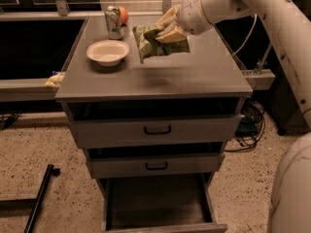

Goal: Pick green jalapeno chip bag from bottom drawer and place on counter

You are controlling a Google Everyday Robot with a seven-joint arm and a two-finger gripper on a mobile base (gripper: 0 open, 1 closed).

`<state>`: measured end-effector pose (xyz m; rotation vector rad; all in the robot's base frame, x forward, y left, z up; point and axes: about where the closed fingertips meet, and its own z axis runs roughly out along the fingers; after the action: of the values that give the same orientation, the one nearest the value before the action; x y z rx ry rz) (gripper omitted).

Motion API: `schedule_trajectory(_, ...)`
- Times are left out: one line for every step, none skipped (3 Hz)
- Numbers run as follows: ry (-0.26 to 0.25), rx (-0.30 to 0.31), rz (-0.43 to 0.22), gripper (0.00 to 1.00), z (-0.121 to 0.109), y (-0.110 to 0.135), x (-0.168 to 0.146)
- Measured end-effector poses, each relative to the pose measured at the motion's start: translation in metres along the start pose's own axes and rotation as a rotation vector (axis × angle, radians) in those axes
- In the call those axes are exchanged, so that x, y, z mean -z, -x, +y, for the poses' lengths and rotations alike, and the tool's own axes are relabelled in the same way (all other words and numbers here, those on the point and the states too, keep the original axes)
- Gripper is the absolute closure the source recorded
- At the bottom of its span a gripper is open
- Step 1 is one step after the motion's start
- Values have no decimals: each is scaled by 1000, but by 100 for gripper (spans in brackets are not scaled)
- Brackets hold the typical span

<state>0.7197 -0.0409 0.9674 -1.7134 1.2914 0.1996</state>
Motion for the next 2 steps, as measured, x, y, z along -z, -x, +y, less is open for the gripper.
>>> schedule_trajectory(0,0,0,11,0,0,0)
schedule_trajectory(0,0,0,0,0,0,0)
